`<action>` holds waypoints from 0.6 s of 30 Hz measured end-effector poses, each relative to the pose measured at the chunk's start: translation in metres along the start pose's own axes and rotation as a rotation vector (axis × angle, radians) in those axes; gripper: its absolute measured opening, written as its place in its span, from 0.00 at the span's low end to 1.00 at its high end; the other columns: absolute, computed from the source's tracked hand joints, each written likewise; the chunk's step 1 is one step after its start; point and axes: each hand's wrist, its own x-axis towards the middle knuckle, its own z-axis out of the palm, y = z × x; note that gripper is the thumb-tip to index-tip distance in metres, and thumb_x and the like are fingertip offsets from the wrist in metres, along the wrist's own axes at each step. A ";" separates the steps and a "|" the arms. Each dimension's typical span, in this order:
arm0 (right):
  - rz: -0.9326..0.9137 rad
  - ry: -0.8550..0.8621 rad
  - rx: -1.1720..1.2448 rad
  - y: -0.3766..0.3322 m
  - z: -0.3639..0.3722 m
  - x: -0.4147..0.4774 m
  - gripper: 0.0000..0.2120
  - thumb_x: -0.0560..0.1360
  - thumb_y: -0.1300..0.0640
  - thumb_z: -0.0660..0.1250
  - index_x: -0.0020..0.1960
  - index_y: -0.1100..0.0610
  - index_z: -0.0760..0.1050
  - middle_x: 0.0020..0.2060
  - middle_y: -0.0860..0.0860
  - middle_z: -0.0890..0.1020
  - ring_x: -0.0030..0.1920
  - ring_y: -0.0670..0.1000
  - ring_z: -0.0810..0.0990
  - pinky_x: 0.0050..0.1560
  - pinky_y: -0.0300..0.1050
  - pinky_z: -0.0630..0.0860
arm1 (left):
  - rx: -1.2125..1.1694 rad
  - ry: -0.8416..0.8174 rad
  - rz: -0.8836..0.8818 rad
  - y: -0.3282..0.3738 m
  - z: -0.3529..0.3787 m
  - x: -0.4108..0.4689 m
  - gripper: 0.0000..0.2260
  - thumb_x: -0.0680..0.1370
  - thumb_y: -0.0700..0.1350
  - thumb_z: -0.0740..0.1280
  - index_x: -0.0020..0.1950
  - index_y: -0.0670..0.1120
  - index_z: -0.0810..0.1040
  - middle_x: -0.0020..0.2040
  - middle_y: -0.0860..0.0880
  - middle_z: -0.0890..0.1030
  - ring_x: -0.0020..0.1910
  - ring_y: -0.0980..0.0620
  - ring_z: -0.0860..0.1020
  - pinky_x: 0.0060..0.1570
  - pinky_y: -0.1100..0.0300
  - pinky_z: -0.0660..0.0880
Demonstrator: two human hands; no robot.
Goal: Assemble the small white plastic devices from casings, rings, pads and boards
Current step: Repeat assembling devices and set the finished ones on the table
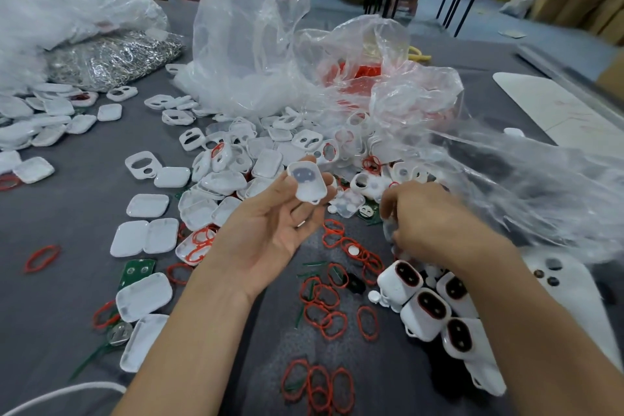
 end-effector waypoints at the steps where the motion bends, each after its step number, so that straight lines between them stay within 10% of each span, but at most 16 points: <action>1: 0.007 -0.008 0.002 -0.001 0.000 -0.001 0.11 0.75 0.65 0.68 0.49 0.50 0.81 0.45 0.52 0.85 0.47 0.56 0.86 0.51 0.55 0.84 | 0.003 0.005 0.000 0.000 0.000 0.000 0.15 0.78 0.43 0.68 0.64 0.41 0.82 0.63 0.39 0.83 0.54 0.46 0.85 0.48 0.57 0.82; 11: -0.012 0.254 0.035 -0.018 0.014 0.005 0.06 0.75 0.48 0.73 0.48 0.49 0.84 0.46 0.50 0.86 0.49 0.56 0.83 0.50 0.48 0.80 | 0.026 -0.018 0.001 0.001 0.001 -0.001 0.13 0.79 0.43 0.67 0.62 0.42 0.84 0.64 0.38 0.82 0.55 0.46 0.85 0.49 0.57 0.82; 18: -0.033 0.299 0.049 -0.025 0.028 0.017 0.05 0.78 0.54 0.70 0.51 0.52 0.83 0.44 0.52 0.84 0.49 0.58 0.82 0.46 0.48 0.74 | 0.042 -0.040 0.002 0.002 0.004 -0.002 0.15 0.76 0.44 0.70 0.62 0.44 0.85 0.63 0.39 0.83 0.56 0.46 0.84 0.52 0.57 0.82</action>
